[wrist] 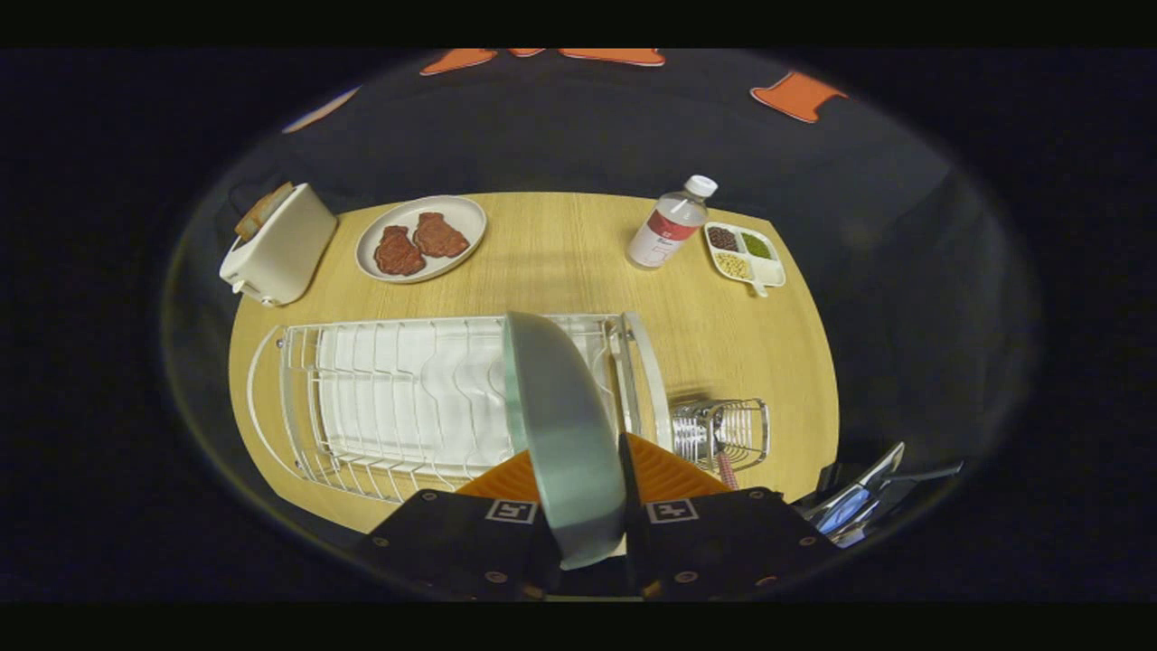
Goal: Take the plate from the dish rack, then take the spoon from the basket and place it into the plate.
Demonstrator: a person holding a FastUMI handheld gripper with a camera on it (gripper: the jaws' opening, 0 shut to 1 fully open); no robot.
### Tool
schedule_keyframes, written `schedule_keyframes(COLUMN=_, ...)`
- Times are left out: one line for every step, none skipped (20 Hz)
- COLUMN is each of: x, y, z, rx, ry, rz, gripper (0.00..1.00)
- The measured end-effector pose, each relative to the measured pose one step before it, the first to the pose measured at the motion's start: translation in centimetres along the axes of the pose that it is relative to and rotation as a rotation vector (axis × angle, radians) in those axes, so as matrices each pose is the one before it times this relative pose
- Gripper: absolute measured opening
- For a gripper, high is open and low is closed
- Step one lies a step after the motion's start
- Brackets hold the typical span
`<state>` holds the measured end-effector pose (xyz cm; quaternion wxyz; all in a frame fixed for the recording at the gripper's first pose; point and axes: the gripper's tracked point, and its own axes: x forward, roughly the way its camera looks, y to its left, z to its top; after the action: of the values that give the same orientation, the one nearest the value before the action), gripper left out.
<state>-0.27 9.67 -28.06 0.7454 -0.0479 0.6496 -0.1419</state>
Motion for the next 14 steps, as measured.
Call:
schedule_keyframes(x=-0.706, y=-0.068, z=-0.084, rx=0.02566, ry=-0.00036, rz=0.01369, gripper=0.28)
schedule_keyframes(x=-0.493, y=-0.377, z=-0.179, rx=0.01861, ry=-0.00132, rz=0.00722, gripper=0.28)
schedule_keyframes(x=-0.550, y=-0.486, z=-0.075, rx=0.01143, ry=-0.00984, rz=0.00183, gripper=0.28)
schedule_keyframes(x=-0.631, y=-0.465, z=-0.295, rx=0.00527, ry=-0.01107, rz=0.00353, gripper=0.28)
schedule_keyframes(x=-0.690, y=-0.310, z=-0.330, rx=-0.00347, ry=-0.01003, rz=0.01163, gripper=0.29)
schedule_keyframes(x=-0.713, y=-0.220, z=-0.462, rx=0.00004, ry=-0.00913, rz=0.01340, gripper=0.28)
schedule_keyframes(x=-0.599, y=-0.180, z=-0.463, rx=0.00299, ry=-0.00628, rz=0.01490, gripper=0.29)
schedule_keyframes(x=-0.534, y=-0.220, z=-0.651, rx=0.00631, ry=-0.00457, rz=0.01662, gripper=0.28)
schedule_keyframes(x=-0.355, y=-0.157, z=-0.746, rx=0.00554, ry=-0.00010, rz=0.01711, gripper=0.28)
schedule_keyframes(x=-0.296, y=-0.198, z=-0.866, rx=0.00283, ry=0.00110, rz=0.01818, gripper=0.28)
schedule_keyframes(x=-0.246, y=-0.123, z=-0.863, rx=0.00833, ry=0.00294, rz=0.01551, gripper=0.28)
schedule_keyframes(x=-0.280, y=-0.157, z=-1.017, rx=0.00822, ry=0.00774, rz=0.01893, gripper=0.28)
schedule_keyframes(x=-0.190, y=0.028, z=-0.881, rx=0.01165, ry=0.00848, rz=0.02124, gripper=0.28)
schedule_keyframes(x=-0.322, y=-0.021, z=-0.924, rx=0.00779, ry=0.00758, rz=0.02529, gripper=0.28)
